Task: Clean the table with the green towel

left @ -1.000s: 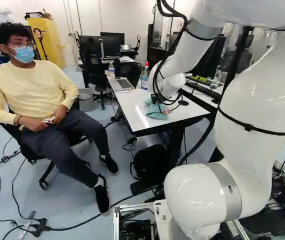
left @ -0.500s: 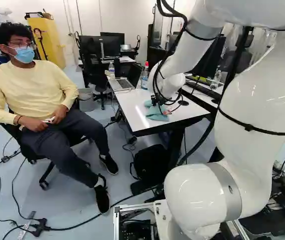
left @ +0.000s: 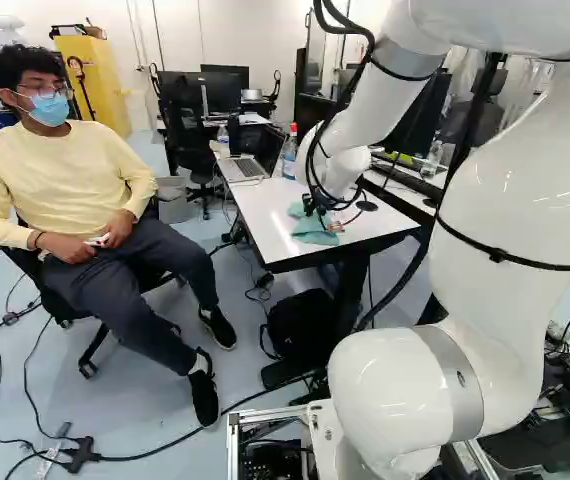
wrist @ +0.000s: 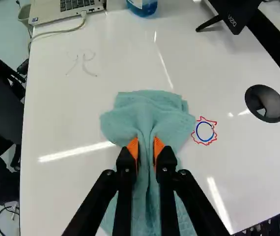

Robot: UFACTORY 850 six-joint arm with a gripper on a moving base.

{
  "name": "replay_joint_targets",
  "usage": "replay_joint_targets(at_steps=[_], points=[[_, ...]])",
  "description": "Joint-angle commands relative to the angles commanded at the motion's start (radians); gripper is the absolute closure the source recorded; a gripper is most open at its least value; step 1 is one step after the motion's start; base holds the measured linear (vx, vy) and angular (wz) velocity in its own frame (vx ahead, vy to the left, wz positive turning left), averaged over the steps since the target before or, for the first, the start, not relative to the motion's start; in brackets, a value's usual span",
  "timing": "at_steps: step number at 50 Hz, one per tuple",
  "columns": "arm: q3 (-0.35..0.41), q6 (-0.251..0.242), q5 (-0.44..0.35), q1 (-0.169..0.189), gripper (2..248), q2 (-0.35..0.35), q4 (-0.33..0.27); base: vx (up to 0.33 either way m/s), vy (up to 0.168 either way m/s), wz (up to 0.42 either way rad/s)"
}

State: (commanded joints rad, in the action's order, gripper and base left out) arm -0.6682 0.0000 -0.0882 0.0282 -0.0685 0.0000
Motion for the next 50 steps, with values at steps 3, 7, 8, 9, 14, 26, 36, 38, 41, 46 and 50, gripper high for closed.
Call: replay_joint_targets(at_steps=[3, 7, 8, 9, 14, 26, 36, 38, 41, 46, 50], points=[[0.000, 0.000, 0.005, 0.000, 194, 0.000, 0.000, 0.000, 0.000, 0.000], [0.000, 0.000, 0.008, 0.000, 194, 0.000, 0.000, 0.000, 0.000, 0.000], [0.000, 0.000, 0.008, 0.000, 194, 0.000, 0.000, 0.000, 0.000, 0.000], [0.000, 0.000, 0.009, 0.000, 194, 0.000, 0.000, 0.000, 0.000, 0.000], [0.000, 0.000, 0.010, 0.000, 194, 0.000, 0.000, 0.000, 0.000, 0.000], [0.000, 0.000, 0.010, 0.000, 194, 0.000, 0.000, 0.000, 0.000, 0.000], [0.009, 0.000, 0.010, 0.002, 194, 0.009, 0.000, 0.000, 0.000, 0.000], [0.014, 0.000, 0.010, 0.004, 194, 0.013, 0.000, 0.000, 0.000, 0.000], [0.022, 0.000, 0.010, 0.010, 194, 0.020, 0.000, 0.000, 0.000, 0.000], [0.037, 0.000, 0.010, 0.024, 194, 0.035, 0.000, 0.000, 0.000, 0.000], [0.048, 0.000, 0.010, 0.038, 194, 0.045, 0.000, 0.000, 0.000, 0.000]])
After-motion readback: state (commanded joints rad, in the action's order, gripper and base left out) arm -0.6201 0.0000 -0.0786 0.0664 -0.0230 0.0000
